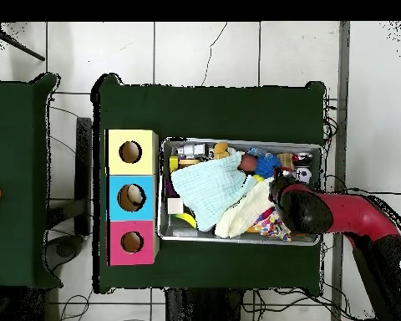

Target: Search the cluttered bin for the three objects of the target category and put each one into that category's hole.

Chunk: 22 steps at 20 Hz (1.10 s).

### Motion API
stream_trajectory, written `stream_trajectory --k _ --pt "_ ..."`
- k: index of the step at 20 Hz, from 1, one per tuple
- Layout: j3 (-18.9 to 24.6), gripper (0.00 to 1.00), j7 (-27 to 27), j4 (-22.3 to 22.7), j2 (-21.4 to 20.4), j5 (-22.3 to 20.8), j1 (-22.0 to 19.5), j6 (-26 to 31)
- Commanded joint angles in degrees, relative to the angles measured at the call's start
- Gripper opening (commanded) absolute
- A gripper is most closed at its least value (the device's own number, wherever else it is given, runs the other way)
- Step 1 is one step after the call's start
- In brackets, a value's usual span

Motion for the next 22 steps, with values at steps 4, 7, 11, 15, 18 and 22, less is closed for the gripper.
stream_trajectory --k 4,7,11,15,18,22 --pt "-3.42 1.00 11.62 1.63 6.71 0.32 -2.48 -4.96" --pt "-2.65 1.00 10.21 0.58 8.29 0.09 -2.39 -5.11" --pt "0.57 1.00 7.51 2.46 5.20 1.82 -2.61 -1.53" --pt "7.49 1.00 2.99 7.81 -6.98 9.95 -4.49 9.22" --pt "12.12 1.00 -0.98 9.46 -12.15 15.85 -5.42 16.79" --pt "15.10 1.00 -3.06 10.52 -13.08 16.67 -5.33 18.30"
